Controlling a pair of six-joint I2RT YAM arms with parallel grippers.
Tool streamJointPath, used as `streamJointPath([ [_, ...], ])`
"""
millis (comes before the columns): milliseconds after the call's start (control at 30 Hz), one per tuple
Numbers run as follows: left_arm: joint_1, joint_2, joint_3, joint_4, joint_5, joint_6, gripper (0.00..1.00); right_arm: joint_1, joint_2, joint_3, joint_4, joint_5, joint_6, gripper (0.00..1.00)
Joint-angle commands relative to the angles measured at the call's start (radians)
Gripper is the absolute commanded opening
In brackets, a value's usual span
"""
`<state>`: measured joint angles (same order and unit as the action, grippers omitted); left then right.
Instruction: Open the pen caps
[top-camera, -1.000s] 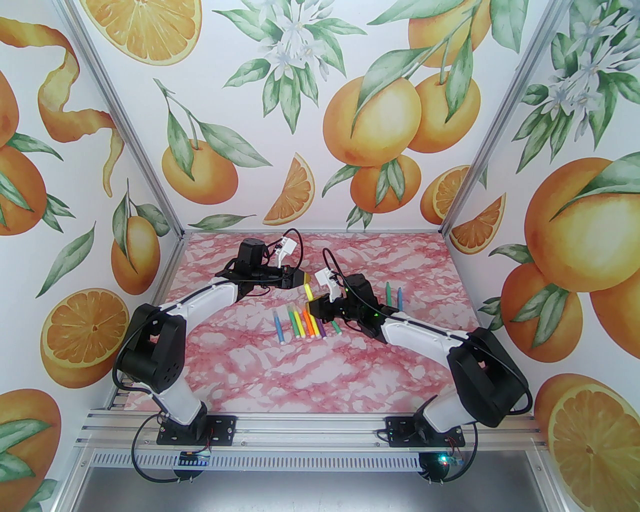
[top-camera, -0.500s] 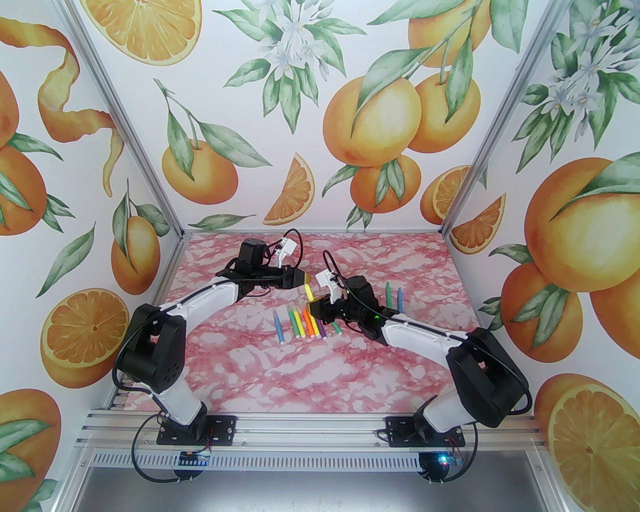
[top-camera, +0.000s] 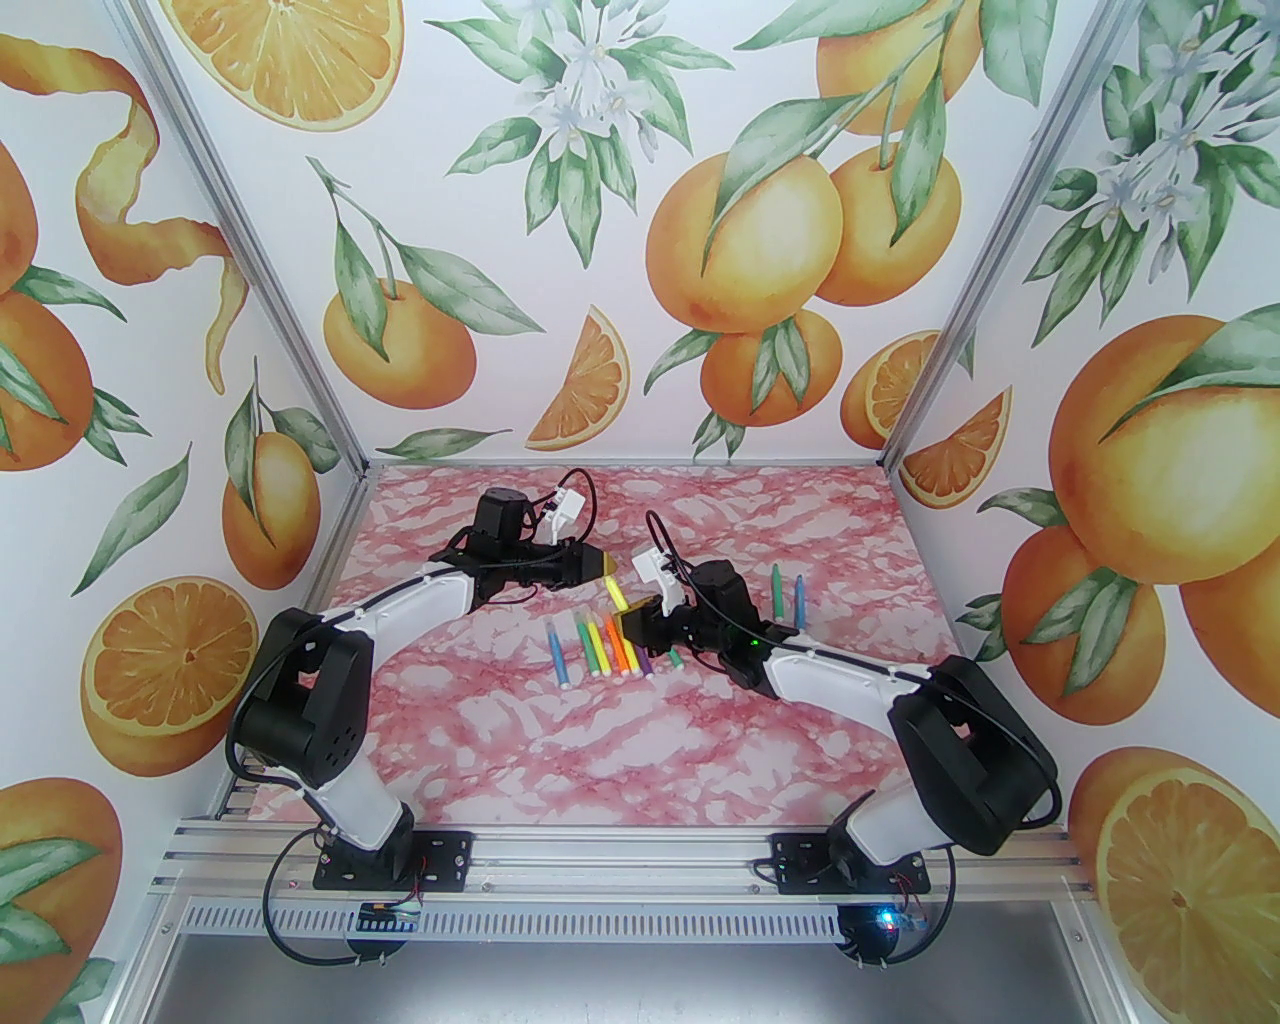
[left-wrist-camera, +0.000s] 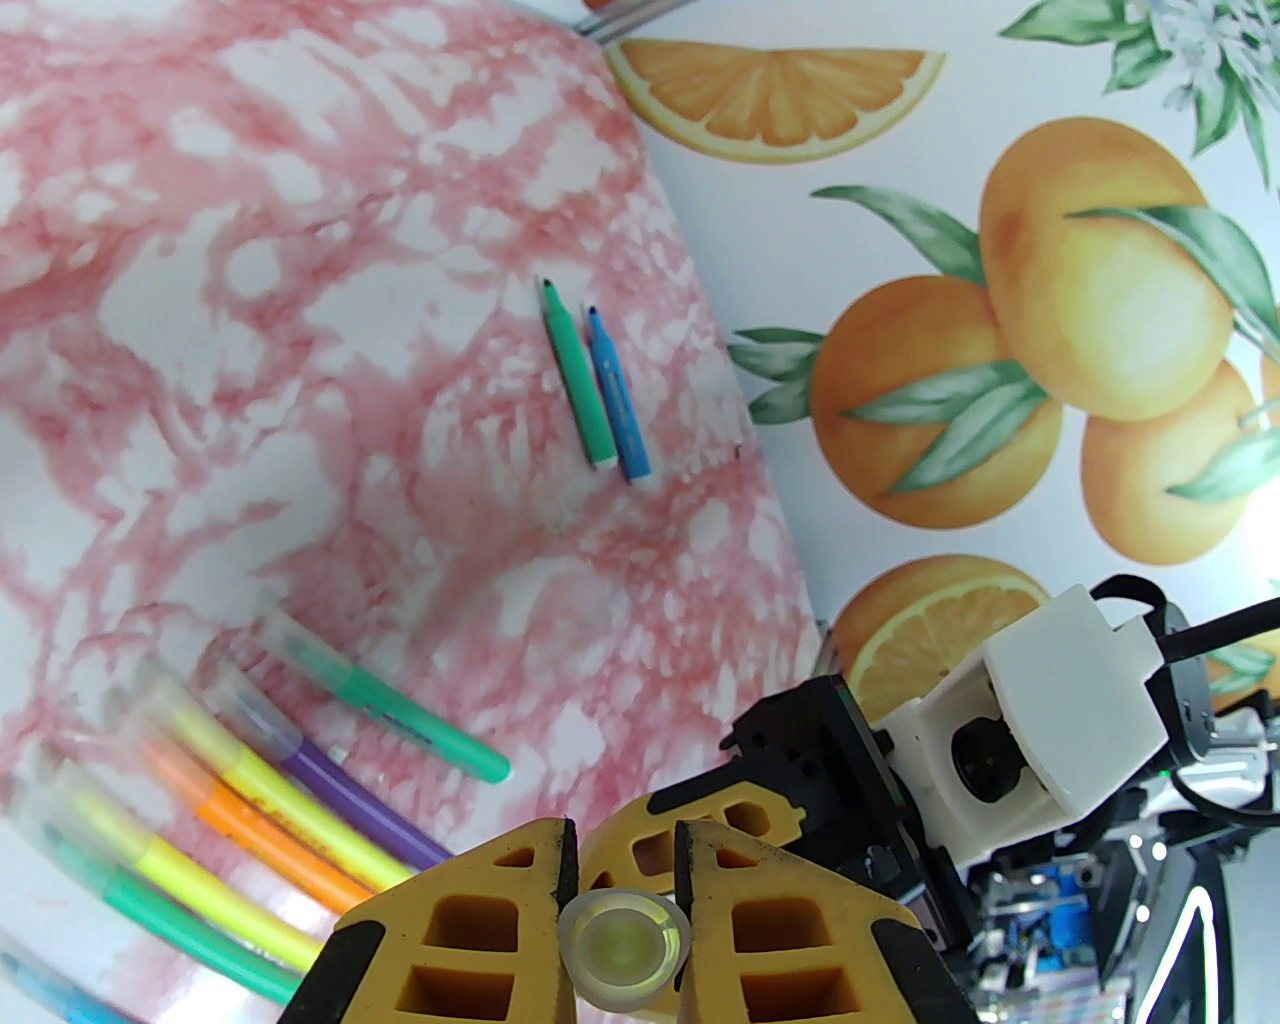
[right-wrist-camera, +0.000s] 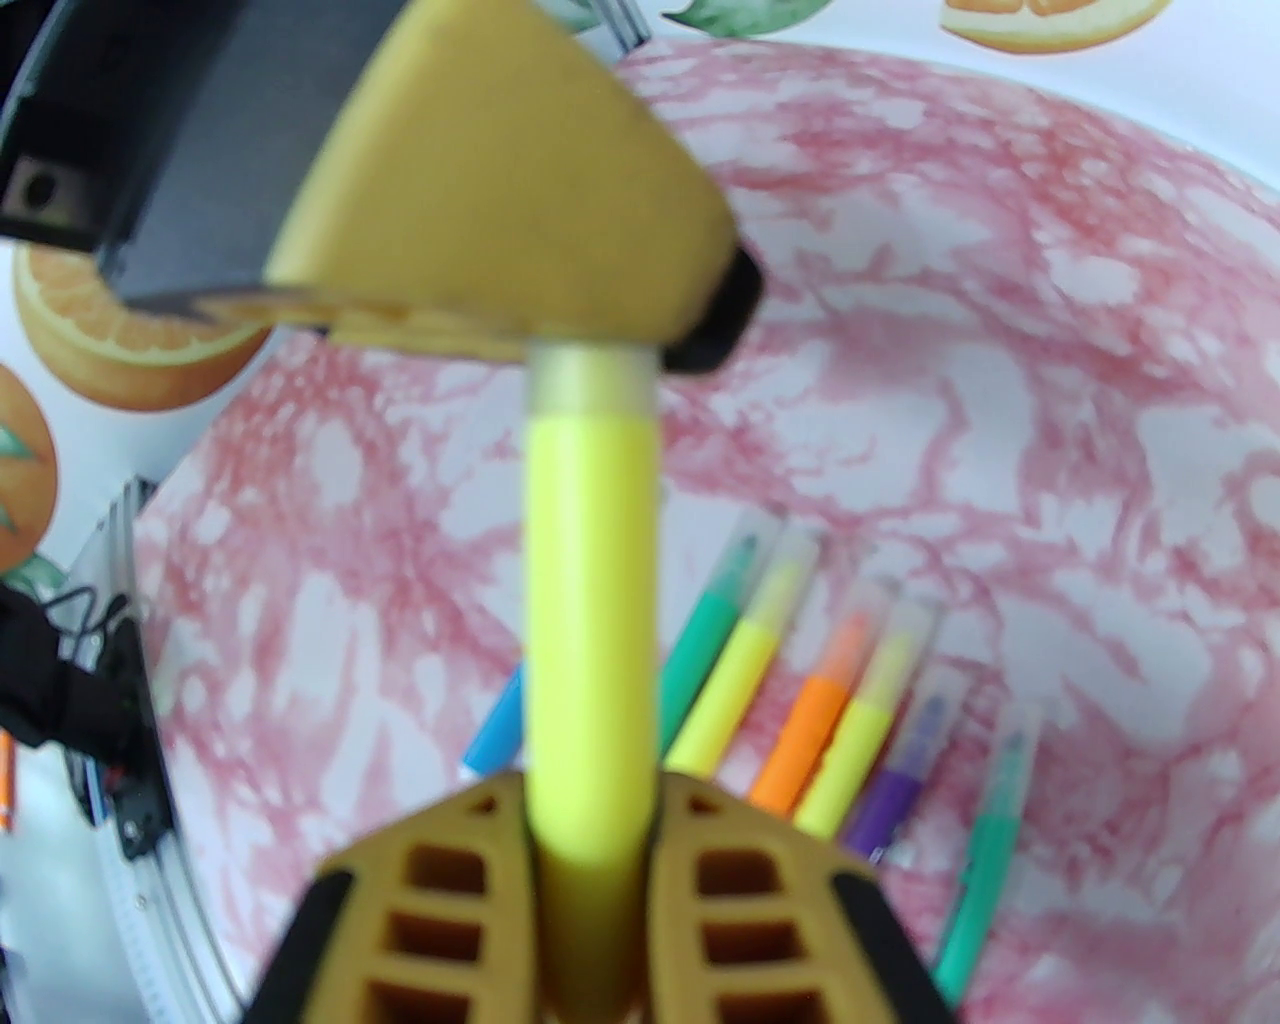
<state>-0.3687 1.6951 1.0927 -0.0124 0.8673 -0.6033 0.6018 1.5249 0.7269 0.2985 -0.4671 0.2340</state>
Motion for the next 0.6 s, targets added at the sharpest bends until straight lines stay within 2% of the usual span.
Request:
streamJointPath([
  [0,0.087,-0.063,0.005,0.090,-0.185,0.000,0.00,0.007,-0.038,-0.055,-0.101,-0.059,-0.038,0.00],
  [400,0.090,-0.091,-0.004,0.073,-0.236,-0.008,0.00,0.007,-0.084,-0.095,-0.122,-0.058,-0.056,0.00],
  [567,0.090,-0.114,0.038,-0.107,-0.318,0.120,0.00,0.006,-0.117,-0.099,-0.157,-0.009,-0.065,0.00],
])
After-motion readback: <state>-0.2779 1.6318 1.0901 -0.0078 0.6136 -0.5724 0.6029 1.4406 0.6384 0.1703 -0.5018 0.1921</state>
